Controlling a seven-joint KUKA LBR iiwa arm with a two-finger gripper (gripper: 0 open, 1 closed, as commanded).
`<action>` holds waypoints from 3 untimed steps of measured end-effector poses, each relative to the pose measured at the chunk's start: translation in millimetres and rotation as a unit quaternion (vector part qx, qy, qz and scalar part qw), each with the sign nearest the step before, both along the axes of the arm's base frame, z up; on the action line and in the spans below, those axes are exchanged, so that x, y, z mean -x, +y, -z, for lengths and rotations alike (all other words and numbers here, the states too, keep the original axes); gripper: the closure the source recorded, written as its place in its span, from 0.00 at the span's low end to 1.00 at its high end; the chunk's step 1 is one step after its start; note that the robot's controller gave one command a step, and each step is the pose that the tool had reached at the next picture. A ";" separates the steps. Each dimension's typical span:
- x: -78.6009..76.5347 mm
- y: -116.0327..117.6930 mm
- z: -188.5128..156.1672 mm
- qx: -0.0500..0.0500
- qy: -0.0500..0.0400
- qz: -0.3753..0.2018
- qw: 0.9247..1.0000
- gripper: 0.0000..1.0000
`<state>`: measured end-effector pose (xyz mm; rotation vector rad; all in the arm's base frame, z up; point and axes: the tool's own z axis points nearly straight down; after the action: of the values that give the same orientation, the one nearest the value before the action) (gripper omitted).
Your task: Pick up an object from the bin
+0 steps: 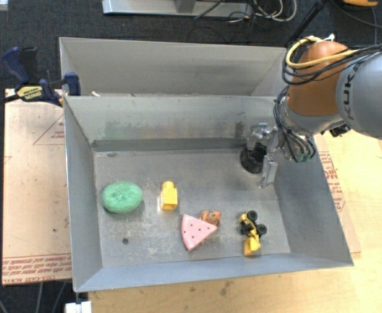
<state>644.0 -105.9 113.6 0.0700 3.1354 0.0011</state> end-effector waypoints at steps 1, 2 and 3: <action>0.4 -7.6 22.2 -0.001 0.001 0.120 0.993 0.00; 0.8 -9.1 25.1 -0.001 0.001 0.147 0.989 0.00; 22.0 -11.7 14.5 0.000 0.002 0.137 0.991 0.00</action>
Offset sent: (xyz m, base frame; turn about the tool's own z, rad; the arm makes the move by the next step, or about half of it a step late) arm -0.0078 -0.0227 -0.0376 0.2458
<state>622.0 -117.6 99.1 0.4989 3.1011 0.0008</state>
